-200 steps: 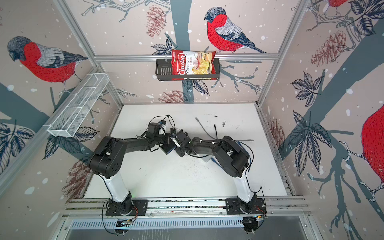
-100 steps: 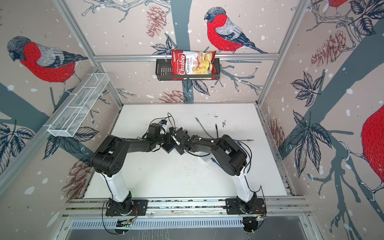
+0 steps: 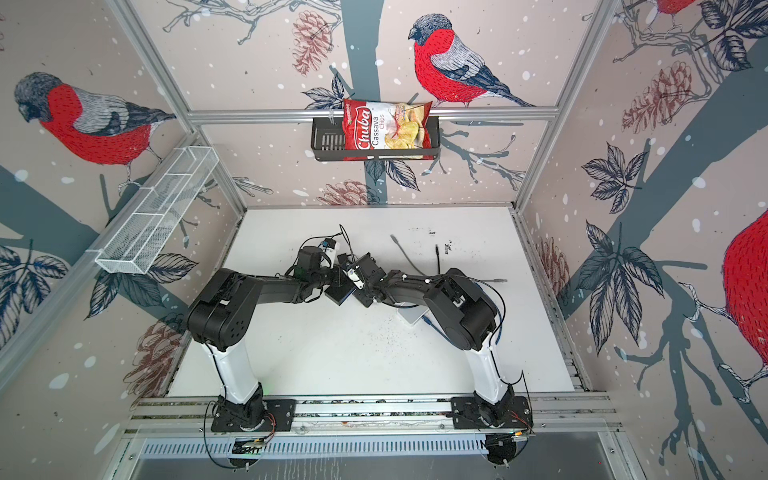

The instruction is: Insert the plug into the switch port

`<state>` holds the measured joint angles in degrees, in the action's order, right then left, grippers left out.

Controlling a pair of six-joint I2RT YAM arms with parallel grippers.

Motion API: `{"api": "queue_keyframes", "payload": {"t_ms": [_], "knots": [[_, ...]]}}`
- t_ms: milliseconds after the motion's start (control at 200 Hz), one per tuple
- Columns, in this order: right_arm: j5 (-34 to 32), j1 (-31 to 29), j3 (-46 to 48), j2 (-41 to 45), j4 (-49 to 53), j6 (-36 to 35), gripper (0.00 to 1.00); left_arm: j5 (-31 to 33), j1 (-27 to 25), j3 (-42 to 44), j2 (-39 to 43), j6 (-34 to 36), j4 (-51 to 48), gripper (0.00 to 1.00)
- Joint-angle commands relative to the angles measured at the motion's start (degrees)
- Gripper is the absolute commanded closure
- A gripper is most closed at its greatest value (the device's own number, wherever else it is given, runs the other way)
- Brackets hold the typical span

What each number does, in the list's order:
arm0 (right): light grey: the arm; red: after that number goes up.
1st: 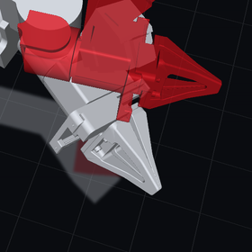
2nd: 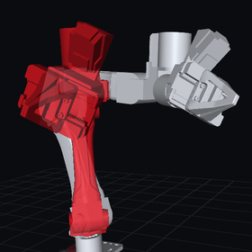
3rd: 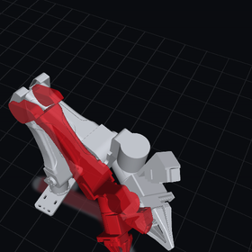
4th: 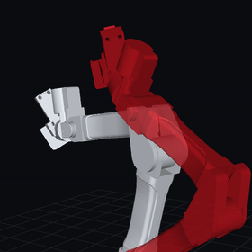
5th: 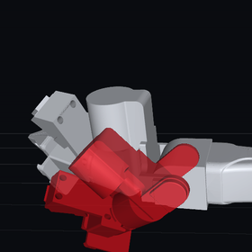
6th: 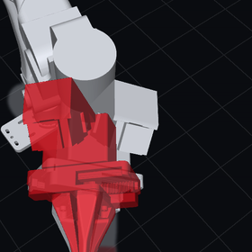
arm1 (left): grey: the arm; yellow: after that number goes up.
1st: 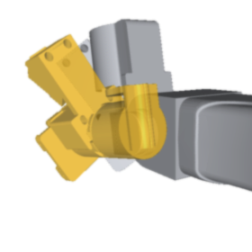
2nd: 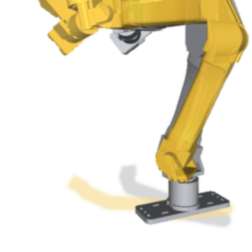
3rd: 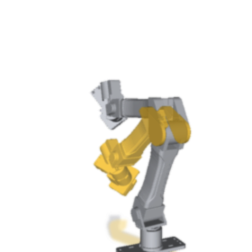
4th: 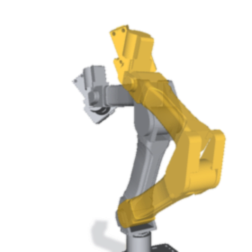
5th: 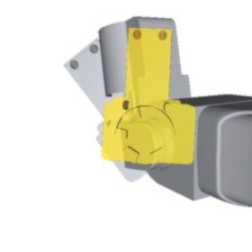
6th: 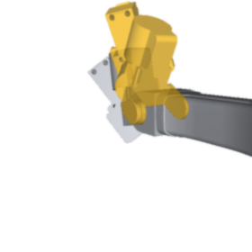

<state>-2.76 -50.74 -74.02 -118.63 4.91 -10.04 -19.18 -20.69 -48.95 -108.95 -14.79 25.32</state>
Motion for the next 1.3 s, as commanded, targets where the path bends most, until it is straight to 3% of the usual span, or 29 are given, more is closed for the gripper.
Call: {"api": "queue_keyframes", "payload": {"t_ms": [0, 280, 450, 670, 835, 1296], "knots": [[14.4, -1.4, -1.3, -2.1, -11.5, -13.6, 0.96, -11.4, -3.6, 0.4, -1.9, 3.4, -17.5, 0.77], [13.8, -1.0, -0.2, -1.0, -9.8, -10.9, 0.91, -6.5, -3.6, 0.4, -0.9, 2.7, -19.6, 0.74], [13.2, -0.7, 1.6, -0.7, -10.3, -9.6, 0.85, -4.5, -2.7, -0.4, 0.8, 1.3, -20.3, 0.53], [12.5, -0.1, 4.0, -0.4, -11.8, -8.6, 0.76, -2.5, -2.1, -1.6, 1.8, 1.4, -22.2, 0.39], [12.4, 1.0, 5.2, 1.0, -12.7, -7.7, 0.7, -1.6, -1.4, -1.5, 3.0, 1.2, -22.5, 0.31], [15.0, 4.8, 8.5, 6.3, -13.4, -6.0, 0.66, -1.2, 1.9, -0.1, 8.0, 0.4, -22.7, 0.09]]}}
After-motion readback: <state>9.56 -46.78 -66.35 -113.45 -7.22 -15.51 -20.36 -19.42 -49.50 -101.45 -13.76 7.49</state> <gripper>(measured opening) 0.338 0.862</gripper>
